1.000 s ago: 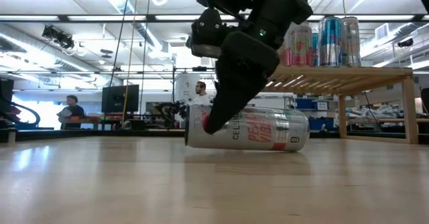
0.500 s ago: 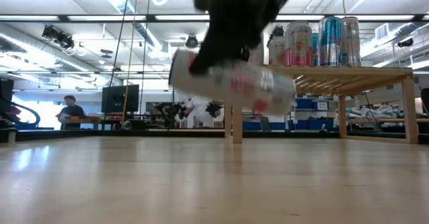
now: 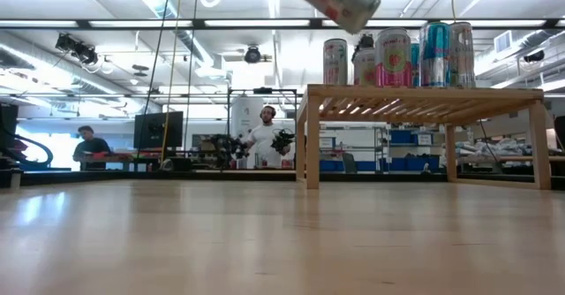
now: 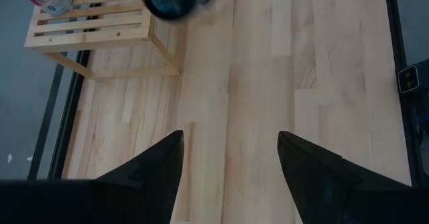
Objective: Place canned beverage on shelf
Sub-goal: Put the white-pink soda can on the shelf aligned with the other white-pink soda can
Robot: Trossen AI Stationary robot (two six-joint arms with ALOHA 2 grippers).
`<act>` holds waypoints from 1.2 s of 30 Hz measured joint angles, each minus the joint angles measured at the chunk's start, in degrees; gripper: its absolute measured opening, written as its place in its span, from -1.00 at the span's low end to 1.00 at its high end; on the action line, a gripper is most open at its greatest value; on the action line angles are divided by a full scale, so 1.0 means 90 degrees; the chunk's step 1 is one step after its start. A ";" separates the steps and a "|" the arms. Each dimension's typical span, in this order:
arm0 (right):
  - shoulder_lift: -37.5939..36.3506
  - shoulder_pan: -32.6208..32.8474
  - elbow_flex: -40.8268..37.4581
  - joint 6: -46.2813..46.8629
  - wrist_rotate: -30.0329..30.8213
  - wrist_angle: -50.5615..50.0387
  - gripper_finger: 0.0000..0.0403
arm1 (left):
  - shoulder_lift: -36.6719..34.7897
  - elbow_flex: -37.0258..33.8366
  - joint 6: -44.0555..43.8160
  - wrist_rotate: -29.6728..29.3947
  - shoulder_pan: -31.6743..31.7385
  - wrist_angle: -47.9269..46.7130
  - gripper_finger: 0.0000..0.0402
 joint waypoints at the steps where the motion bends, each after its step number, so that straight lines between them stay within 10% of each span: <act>1: -0.0061 0.0028 0.0000 -0.0123 0.0248 0.0073 0.33 | 0.0000 0.0001 0.0000 0.0001 0.0000 -0.0019 0.21; 8: -0.0157 0.0018 0.0000 -0.1054 0.0899 0.0991 0.33 | -0.0002 0.0001 0.0003 0.0001 0.0000 -0.0190 0.21; 20: -0.0132 -0.0746 0.0000 -0.2131 -0.1313 0.3339 0.33 | -0.0005 0.0001 -0.0166 0.0000 0.0000 -0.0191 0.21; 36: -0.0162 -0.1445 -0.0005 -0.3000 -0.1305 0.4972 0.33 | -0.0005 0.0004 -0.0002 -0.0001 0.0007 -0.0192 0.21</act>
